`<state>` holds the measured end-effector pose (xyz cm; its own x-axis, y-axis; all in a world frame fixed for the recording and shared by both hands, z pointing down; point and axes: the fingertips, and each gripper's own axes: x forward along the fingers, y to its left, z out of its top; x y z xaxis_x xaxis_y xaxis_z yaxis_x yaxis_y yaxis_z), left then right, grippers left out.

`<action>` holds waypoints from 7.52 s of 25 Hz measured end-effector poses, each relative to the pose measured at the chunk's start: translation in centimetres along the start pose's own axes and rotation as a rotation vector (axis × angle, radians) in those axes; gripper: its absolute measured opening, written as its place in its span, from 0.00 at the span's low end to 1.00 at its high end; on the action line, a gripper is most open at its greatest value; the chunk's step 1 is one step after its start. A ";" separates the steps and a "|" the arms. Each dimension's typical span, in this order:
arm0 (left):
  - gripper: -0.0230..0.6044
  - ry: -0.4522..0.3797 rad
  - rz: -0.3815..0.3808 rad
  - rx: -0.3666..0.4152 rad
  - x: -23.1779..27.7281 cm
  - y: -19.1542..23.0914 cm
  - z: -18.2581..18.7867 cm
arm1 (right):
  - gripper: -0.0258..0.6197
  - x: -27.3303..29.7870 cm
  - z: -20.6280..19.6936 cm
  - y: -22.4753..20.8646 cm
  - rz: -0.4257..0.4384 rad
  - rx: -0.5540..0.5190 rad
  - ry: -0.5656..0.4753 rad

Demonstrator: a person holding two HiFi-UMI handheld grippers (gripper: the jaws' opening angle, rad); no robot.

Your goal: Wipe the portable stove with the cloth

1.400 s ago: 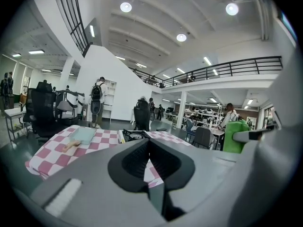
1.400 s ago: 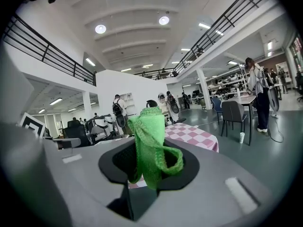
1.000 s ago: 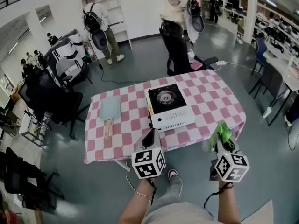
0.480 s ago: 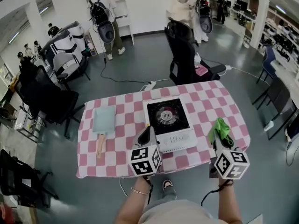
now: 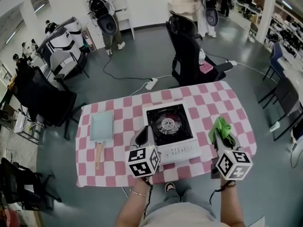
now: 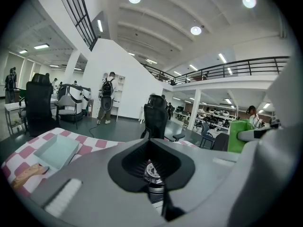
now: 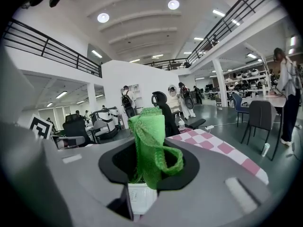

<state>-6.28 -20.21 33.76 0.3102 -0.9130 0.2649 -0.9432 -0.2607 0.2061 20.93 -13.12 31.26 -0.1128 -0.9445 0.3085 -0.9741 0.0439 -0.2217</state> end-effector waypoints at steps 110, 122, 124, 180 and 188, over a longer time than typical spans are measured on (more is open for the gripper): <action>0.04 0.120 0.512 -0.186 2.7 11.3 -6.1 | 0.21 28.9 -11.6 -0.5 0.682 -1.351 0.678; 0.04 0.119 0.499 -0.189 2.5 10.8 -6.2 | 0.21 27.8 -12.1 -0.4 0.675 -1.390 0.676; 0.04 0.119 0.498 -0.189 2.3 10.7 -6.1 | 0.21 27.5 -12.1 -0.5 0.676 -1.388 0.678; 0.04 0.118 0.416 -0.168 -1.6 8.3 -6.3 | 0.21 17.9 -15.5 -0.7 0.676 -1.284 0.731; 0.04 0.119 0.384 -0.160 -1.9 8.0 -6.3 | 0.21 16.3 -16.2 -0.8 0.674 -1.285 0.738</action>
<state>-13.70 -18.55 40.86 -0.0394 -0.8894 0.4554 -0.9654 0.1514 0.2123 16.66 -23.27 51.49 -0.2583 -0.3070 0.9160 -0.1819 0.9466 0.2660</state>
